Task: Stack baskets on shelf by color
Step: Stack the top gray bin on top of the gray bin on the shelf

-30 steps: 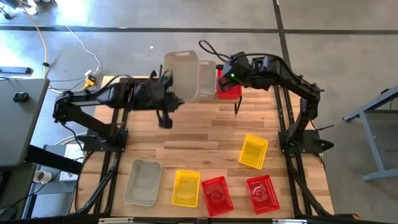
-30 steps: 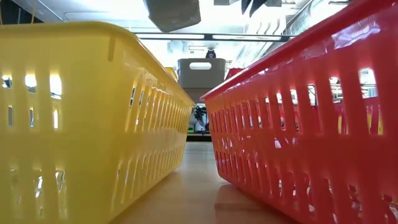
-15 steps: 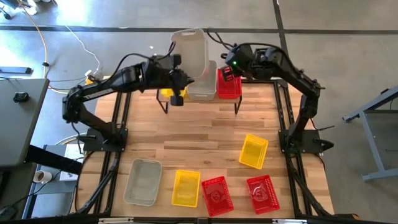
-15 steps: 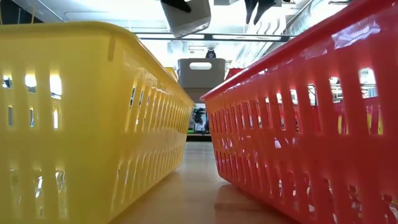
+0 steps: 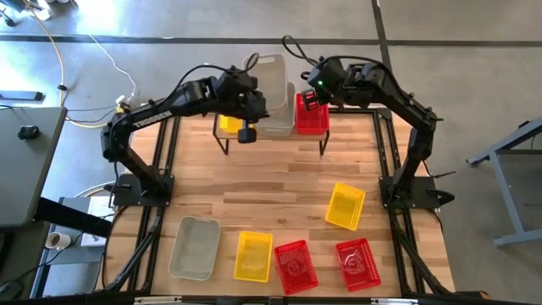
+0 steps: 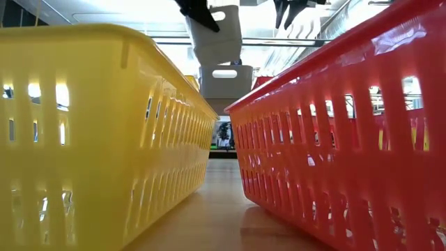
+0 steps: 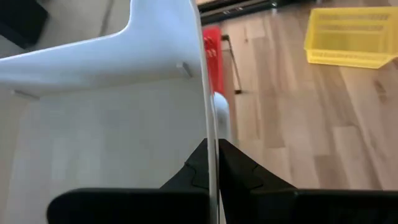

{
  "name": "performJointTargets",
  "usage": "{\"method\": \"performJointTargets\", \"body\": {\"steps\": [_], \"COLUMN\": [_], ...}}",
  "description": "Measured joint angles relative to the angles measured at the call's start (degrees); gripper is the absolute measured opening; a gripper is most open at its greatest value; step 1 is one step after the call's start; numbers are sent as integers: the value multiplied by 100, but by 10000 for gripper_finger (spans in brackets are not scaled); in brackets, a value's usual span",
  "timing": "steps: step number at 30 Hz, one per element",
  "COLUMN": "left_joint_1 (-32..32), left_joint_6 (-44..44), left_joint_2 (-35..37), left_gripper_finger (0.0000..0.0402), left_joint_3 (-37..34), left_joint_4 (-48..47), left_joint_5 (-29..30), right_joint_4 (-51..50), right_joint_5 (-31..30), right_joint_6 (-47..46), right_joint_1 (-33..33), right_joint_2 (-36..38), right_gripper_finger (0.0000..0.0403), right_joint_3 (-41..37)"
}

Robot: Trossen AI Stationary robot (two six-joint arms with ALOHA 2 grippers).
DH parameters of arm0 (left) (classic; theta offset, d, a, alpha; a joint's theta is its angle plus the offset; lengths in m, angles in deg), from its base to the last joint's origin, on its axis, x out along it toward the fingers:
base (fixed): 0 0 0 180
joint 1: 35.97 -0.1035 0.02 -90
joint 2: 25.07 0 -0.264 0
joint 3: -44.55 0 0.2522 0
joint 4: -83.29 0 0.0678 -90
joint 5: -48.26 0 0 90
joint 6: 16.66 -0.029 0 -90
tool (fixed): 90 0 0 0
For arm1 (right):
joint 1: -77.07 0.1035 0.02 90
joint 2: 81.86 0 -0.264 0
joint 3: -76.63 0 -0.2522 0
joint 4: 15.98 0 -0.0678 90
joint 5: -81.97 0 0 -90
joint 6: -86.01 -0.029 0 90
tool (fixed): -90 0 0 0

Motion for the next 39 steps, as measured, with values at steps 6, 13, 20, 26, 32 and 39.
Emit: {"method": "performJointTargets", "body": {"steps": [6,13,20,26,32,39], "left_joint_1": [0,7,4,4,-50,-96], "left_joint_6": [72,46,-98,-195,-286,-304], "left_joint_2": [-239,-465,-541,-553,-743,-748], "left_gripper_finger": [0,0,0,0,0,0], "left_joint_3": [4,4,1,4,4,4], "left_joint_4": [11,52,-18,-3,-20,-30], "left_joint_5": [-148,-201,-220,-275,-223,-219], "right_joint_4": [0,0,0,0,0,0], "right_joint_5": [1,0,0,0,0,-2], "right_joint_6": [132,251,203,100,76,76], "right_joint_1": [0,2,2,2,2,2], "right_joint_2": [-2,-2,-2,-4,-4,-4], "right_gripper_finger": [96,96,96,96,96,96], "right_joint_3": [0,0,0,0,0,0]}}
